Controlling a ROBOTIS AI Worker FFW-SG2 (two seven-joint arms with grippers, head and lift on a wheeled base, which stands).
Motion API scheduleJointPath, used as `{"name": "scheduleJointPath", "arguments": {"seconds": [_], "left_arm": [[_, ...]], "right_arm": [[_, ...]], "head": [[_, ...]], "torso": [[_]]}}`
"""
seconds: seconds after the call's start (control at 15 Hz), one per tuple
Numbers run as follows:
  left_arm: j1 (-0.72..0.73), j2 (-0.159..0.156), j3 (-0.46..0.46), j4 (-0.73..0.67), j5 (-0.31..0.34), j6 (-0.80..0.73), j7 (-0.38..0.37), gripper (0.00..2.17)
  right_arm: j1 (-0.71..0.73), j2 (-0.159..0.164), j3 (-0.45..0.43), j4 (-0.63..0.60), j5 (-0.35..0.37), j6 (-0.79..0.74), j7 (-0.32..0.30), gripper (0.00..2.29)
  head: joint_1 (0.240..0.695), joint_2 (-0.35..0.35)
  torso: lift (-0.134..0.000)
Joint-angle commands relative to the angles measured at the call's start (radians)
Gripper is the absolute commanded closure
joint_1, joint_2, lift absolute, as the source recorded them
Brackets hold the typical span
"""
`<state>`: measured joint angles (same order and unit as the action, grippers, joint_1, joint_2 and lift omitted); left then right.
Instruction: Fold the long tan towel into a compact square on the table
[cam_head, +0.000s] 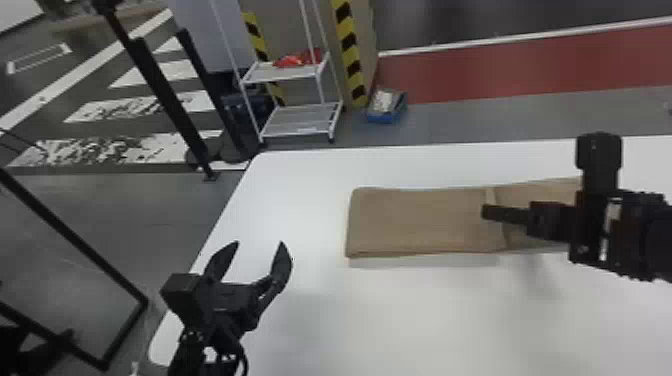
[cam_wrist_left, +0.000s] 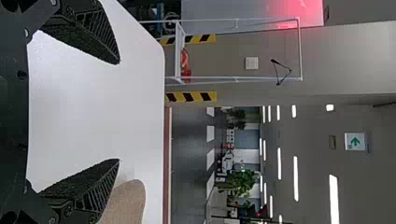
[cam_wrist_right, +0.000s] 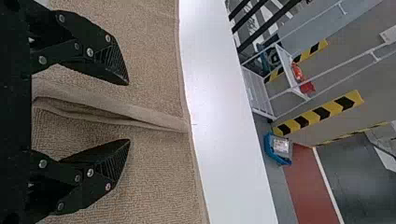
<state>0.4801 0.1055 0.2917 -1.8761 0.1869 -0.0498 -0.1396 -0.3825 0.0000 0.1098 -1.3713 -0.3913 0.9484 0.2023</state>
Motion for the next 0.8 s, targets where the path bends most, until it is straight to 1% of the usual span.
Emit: {"name": "scheduleJointPath", "arguments": {"seconds": [0.0, 0.07, 0.2, 0.27, 0.73], "left_arm": [[0.0, 0.0, 0.0, 0.002, 0.002, 0.0, 0.0, 0.15], [0.0, 0.0, 0.0, 0.002, 0.002, 0.0, 0.0, 0.15], [0.0, 0.0, -0.002, 0.003, 0.005, 0.0, 0.0, 0.15], [0.0, 0.002, -0.002, 0.006, 0.006, -0.003, 0.0, 0.15], [0.002, 0.003, -0.002, 0.012, 0.006, -0.006, 0.0, 0.15]], "right_arm": [[-0.01, 0.001, 0.007, 0.028, 0.002, -0.016, 0.011, 0.54], [-0.012, 0.001, 0.014, 0.035, 0.002, -0.023, 0.016, 0.64], [-0.016, 0.001, 0.025, 0.037, 0.002, -0.029, 0.023, 0.65], [-0.018, 0.001, 0.027, 0.038, 0.003, -0.029, 0.023, 0.75], [-0.019, 0.001, 0.025, 0.048, 0.006, -0.026, 0.023, 0.77]], "head": [[0.695, 0.342], [0.695, 0.342], [0.695, 0.345], [0.695, 0.349], [0.695, 0.35]], "torso": [[-0.123], [-0.123], [-0.123], [-0.123], [-0.123]]}}
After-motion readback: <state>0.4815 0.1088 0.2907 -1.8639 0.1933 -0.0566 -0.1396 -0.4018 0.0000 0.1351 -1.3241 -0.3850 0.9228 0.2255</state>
